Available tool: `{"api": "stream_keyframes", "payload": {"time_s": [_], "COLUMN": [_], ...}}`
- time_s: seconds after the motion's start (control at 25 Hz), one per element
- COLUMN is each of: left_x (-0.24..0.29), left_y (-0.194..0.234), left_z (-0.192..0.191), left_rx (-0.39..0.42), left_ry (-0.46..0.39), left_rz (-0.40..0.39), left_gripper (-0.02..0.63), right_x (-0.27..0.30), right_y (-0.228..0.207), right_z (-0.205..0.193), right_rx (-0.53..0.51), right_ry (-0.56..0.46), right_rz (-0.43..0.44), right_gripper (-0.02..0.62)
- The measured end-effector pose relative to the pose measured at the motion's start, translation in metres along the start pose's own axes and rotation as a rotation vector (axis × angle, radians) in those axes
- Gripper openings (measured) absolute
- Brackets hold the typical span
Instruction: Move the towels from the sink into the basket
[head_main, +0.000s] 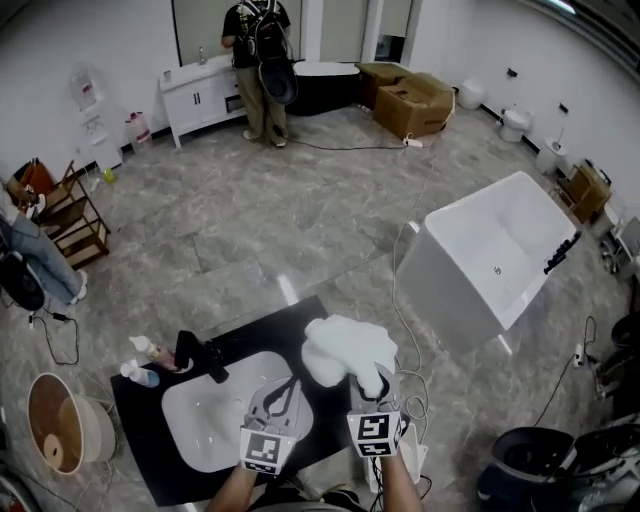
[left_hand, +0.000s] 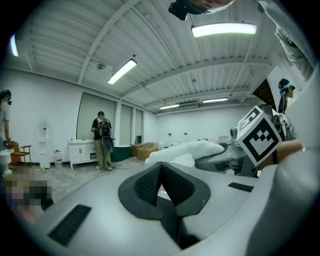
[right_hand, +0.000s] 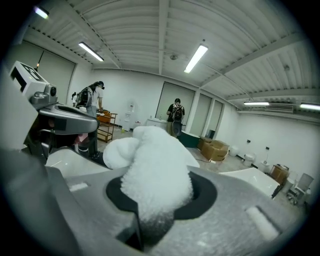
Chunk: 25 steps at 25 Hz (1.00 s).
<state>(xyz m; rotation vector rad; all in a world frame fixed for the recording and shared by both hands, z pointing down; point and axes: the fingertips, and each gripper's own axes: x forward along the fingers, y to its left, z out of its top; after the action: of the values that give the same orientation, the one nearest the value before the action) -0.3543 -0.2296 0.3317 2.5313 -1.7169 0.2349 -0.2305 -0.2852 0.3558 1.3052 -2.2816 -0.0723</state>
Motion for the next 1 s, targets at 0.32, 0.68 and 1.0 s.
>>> {"api": "stream_keyframes", "payload": {"time_s": [0.32, 0.68, 1.0], "left_x": [-0.002, -0.002, -0.007], "left_y": [-0.089, -0.209, -0.309], "left_z": [0.018, 0.03, 0.019], "left_rx": [0.085, 0.102, 0.128], "left_ry": [-0.046, -0.064, -0.051], "left_rz": [-0.175, -0.387, -0.585], "left_gripper": [0.008, 0.009, 0.009], "right_x": [-0.105, -0.219, -0.31], "right_y": [-0.046, -0.098, -0.121], "right_z": [-0.034, -0.096, -0.157], "right_rx": [0.042, 0.112, 0.179], "right_ry": [0.01, 0.087, 0.174], "right_rz": [-0.168, -0.36, -0.514], "right_gripper": [0.132, 0.132, 0.132]}}
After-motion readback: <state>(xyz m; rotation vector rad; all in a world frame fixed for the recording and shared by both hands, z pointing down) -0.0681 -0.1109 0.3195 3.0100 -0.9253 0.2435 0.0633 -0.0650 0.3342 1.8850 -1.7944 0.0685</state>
